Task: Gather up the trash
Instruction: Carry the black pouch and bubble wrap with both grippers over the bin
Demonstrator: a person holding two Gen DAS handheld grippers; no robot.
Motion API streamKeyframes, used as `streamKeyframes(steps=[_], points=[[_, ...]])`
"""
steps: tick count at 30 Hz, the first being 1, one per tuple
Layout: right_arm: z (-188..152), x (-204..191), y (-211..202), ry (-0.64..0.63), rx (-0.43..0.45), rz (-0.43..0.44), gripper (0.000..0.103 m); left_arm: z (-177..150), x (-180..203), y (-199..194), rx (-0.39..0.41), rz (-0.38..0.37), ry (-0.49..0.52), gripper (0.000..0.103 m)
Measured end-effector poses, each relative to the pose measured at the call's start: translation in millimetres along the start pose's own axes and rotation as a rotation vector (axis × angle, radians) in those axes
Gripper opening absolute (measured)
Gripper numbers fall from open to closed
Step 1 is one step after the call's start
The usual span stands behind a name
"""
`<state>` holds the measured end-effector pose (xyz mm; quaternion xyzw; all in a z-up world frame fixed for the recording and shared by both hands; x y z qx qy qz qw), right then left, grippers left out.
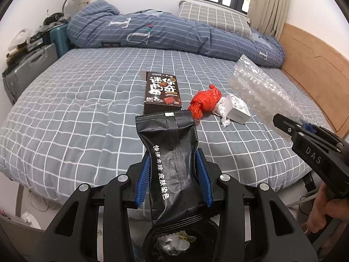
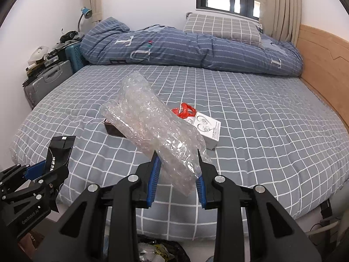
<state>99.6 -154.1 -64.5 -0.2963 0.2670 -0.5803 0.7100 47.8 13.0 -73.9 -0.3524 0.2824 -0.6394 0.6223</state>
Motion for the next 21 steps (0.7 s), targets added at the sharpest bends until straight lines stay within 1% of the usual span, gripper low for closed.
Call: streamKeyframes(steps=[4, 9, 21], points=[[-10, -4, -8, -0.003, -0.005, 0.001, 0.028, -7, -4, -8, -0.001, -0.005, -0.017, 0.039], [-22, -6, -23, 0.005, -0.006, 0.007, 0.028, -12, 1, -24, 0.021, -0.013, 0.003, 0.039], [-55, -12, -56, 0.001, -0.020, 0.009, 0.028, -30, 4, -53, 0.036, 0.013, 0.007, 0.039]])
Point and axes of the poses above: each gripper's, at about its wrist camera, not at the fingertips, and y roughly the way its jaws point, x to its right, z to its top, the point moved 10 cm from there along y, roughly the way its jaws point, and after that the axes turned 7 degrees about -x, right-handed, at the moved point
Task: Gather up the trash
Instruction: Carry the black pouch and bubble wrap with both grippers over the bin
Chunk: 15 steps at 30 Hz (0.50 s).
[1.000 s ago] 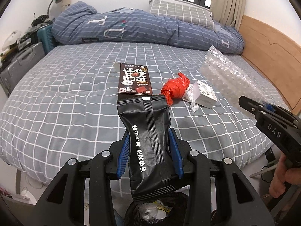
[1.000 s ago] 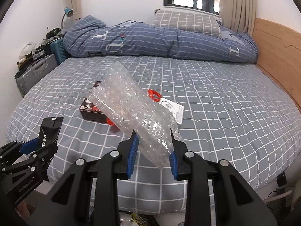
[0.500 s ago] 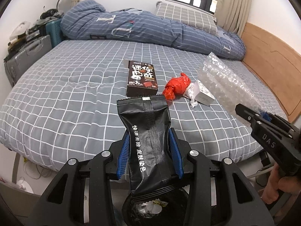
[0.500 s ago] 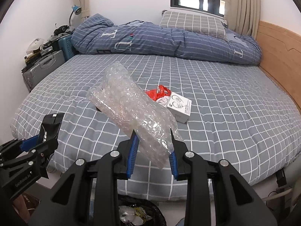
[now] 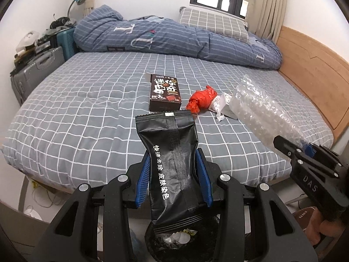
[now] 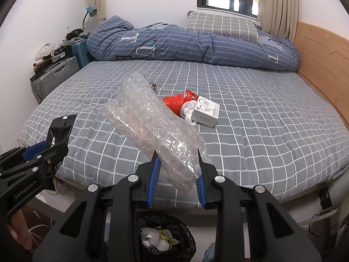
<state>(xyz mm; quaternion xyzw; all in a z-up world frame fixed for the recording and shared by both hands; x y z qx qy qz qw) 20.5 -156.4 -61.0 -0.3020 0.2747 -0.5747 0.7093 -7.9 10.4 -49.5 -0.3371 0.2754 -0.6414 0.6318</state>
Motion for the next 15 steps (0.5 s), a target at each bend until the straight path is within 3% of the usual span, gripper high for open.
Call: streamKeyframes(steps=[15], points=[[-60, -10, -30, -0.024, -0.063, 0.003, 0.028, -53, 1, -23, -0.050, -0.002, -0.012, 0.039]])
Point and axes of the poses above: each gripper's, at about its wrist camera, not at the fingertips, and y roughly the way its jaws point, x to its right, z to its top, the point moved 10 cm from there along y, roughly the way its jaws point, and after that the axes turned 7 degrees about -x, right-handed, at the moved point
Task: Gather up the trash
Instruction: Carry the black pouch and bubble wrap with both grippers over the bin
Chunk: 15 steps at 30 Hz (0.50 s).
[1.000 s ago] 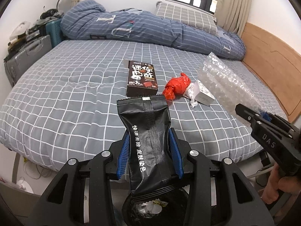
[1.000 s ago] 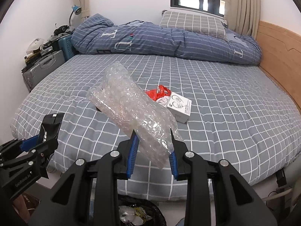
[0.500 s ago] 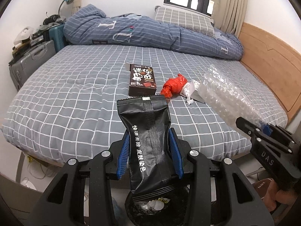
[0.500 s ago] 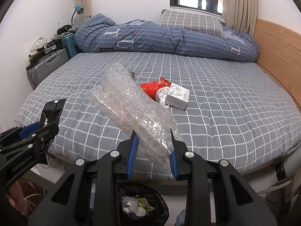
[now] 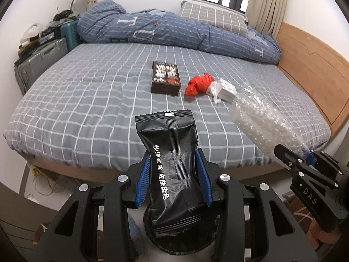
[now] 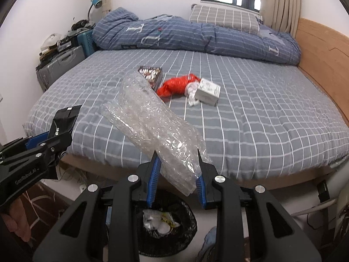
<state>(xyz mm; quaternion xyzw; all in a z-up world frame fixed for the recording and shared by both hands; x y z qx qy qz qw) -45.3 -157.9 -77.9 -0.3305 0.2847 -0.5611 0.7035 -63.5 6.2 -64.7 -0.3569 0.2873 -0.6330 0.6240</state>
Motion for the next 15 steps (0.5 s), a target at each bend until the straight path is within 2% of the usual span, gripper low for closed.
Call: streamKeyframes(steps=[7, 15], points=[[-29, 0, -4, 0.004, -0.036, -0.004, 0.028, -28, 4, 5, -0.040, 0.015, 0.010, 0.039], [-66, -2, 20, 0.016, -0.119, 0.001, 0.028, -61, -2, 22, -0.090, 0.009, -0.016, 0.039]])
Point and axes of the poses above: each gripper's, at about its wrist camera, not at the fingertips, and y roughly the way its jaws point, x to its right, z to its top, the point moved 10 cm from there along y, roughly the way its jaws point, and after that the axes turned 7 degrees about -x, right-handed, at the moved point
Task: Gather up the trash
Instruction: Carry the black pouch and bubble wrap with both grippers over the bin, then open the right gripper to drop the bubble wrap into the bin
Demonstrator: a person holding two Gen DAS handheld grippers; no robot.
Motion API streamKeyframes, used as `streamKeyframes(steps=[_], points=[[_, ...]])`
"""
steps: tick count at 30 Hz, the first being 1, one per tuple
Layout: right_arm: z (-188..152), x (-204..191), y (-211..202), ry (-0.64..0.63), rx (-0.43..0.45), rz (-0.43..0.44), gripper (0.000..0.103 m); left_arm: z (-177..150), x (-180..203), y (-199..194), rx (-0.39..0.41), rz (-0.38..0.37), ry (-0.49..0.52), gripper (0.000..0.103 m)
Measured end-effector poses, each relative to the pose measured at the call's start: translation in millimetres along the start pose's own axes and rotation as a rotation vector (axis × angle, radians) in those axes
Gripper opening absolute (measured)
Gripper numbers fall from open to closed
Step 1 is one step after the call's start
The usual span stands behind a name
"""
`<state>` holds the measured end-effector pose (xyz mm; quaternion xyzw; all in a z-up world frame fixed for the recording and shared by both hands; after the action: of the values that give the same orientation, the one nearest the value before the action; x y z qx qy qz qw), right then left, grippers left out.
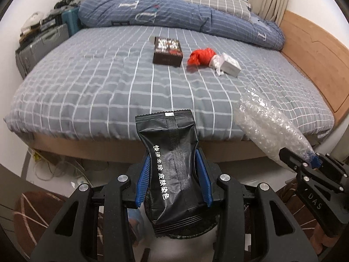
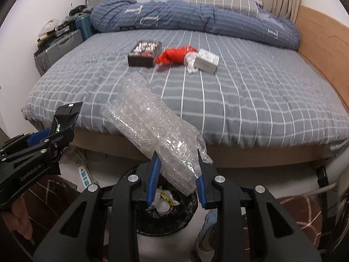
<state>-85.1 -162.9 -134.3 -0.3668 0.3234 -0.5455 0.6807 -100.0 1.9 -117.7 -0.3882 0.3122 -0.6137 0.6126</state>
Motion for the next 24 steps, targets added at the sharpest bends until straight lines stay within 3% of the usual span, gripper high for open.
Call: streamKeyframes(steps=[24], points=[[-76, -18, 129, -0.032, -0.266, 0.060, 0.029, -58, -8, 117, -0.170, -0.004, 0.018, 0.039]])
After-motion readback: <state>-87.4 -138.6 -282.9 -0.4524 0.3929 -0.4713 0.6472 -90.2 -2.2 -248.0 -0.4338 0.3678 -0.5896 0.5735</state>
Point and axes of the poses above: each gripper's, at about its wrist camera, not at the fingertips, and y roughly the way its jaws point, x to its right, z to its top, the point moved 10 cm from there along y, roughly the way its jaws point, and after that the axes turned 7 degrees about -x, right-handed, at the moved point
